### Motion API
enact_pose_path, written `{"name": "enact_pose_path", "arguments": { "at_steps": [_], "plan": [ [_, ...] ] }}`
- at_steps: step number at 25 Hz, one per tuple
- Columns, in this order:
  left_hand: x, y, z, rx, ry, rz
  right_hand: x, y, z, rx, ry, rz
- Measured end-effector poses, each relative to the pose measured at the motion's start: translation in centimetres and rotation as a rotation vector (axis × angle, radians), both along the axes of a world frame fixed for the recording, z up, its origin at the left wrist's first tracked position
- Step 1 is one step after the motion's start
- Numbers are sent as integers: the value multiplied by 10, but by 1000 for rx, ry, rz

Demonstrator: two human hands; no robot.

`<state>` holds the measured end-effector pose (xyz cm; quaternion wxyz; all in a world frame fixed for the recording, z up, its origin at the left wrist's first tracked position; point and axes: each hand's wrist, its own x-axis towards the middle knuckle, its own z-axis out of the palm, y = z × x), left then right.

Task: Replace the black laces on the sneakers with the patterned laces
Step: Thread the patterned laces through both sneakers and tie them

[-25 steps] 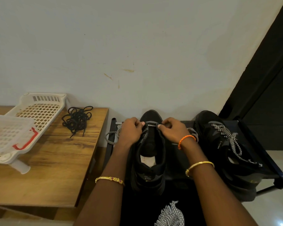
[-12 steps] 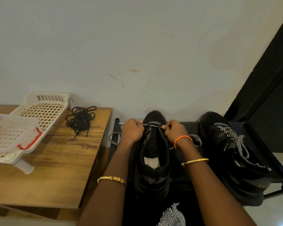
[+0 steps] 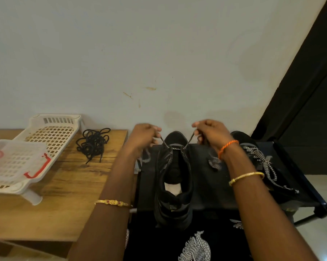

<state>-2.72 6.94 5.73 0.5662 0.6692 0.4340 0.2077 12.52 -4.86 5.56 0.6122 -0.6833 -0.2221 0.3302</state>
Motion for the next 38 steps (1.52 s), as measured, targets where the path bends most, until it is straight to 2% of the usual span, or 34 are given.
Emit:
{"name": "enact_pose_path", "arguments": {
  "at_steps": [4,10,15,24,31,38],
  "plan": [
    [-12,-5,84,-39,-62,-104,2,-16,86,15,-79,177],
    [-32,-29,155,-140,-234,-175,-17,-30,150,-3,-158,225],
    [-33,-49,200,-30,-250,-241,-34,-32,194,51,-214,238],
    [-36,-66,251,-4,-331,-266,-46,-46,255,141,-319,225],
    [-27,-74,284,33,-346,-239,-44,-54,288,160,-512,176],
    [-19,-70,297,-85,-341,-287,-42,-56,308,193,-408,176]
  ]
}}
